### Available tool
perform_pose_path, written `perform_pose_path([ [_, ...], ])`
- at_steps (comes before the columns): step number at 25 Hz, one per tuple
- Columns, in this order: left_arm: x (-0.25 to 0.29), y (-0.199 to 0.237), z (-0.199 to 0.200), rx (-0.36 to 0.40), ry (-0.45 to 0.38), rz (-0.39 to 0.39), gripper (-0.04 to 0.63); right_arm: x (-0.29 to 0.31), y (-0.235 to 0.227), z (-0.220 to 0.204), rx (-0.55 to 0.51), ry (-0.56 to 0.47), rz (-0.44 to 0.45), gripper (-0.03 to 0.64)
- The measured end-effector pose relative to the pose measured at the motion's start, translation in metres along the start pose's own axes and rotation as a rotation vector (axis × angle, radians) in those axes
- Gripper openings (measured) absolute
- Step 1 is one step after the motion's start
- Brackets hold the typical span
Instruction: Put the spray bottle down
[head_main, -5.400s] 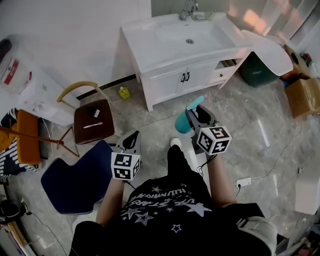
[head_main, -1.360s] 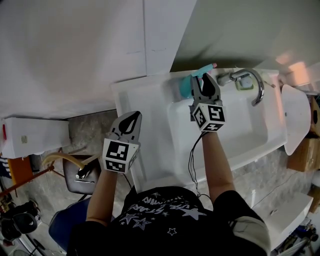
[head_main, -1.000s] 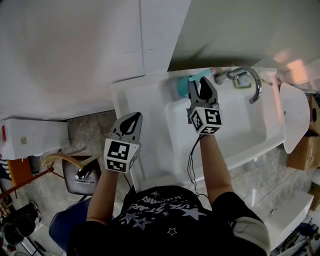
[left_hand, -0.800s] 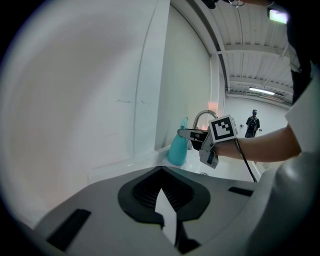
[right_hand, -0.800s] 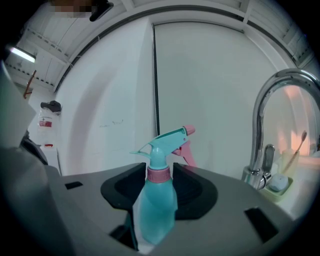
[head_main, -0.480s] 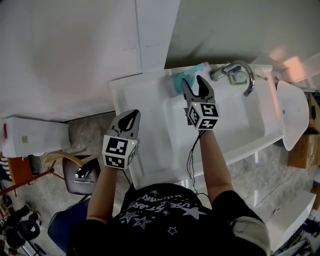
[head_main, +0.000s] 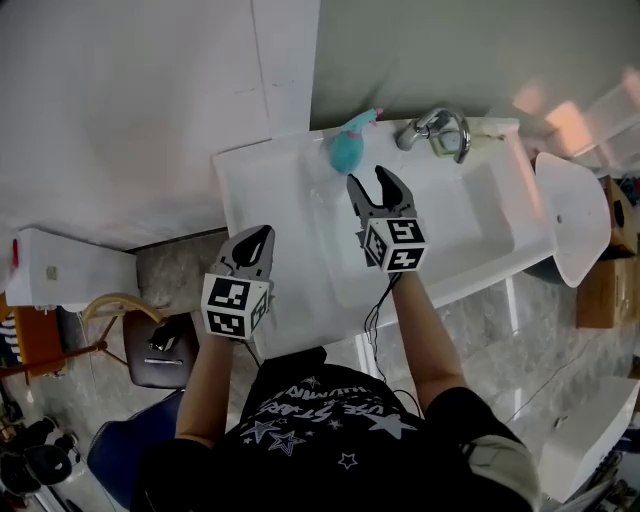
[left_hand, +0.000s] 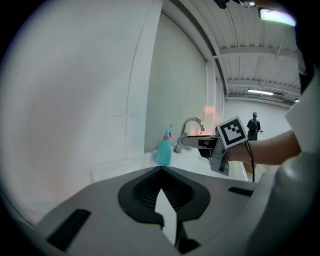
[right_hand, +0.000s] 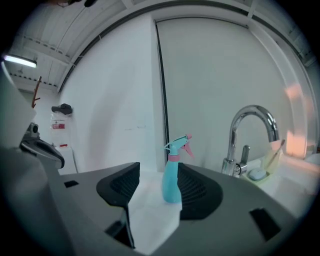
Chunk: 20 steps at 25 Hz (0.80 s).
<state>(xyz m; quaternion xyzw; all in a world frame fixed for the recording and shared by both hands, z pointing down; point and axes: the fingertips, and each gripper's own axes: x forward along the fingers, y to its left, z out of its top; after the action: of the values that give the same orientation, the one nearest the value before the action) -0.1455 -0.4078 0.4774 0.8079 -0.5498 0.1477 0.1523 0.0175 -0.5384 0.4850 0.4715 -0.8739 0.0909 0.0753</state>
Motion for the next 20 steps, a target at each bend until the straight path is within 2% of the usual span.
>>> perform_pose_path([
  [5,-0.037,-0.037,0.002,0.035,-0.025,-0.004,0.015,-0.055,0.015,0.003,0.012,-0.003,0.009,0.232],
  [13,-0.106,-0.097,-0.01,0.054,-0.071,0.006,0.015,-0.155,0.046,0.017,0.046,-0.074,0.047,0.123],
  [20,-0.17,-0.149,-0.043,0.043,-0.078,0.02,0.015,-0.243,0.074,-0.003,0.038,-0.065,0.074,0.043],
])
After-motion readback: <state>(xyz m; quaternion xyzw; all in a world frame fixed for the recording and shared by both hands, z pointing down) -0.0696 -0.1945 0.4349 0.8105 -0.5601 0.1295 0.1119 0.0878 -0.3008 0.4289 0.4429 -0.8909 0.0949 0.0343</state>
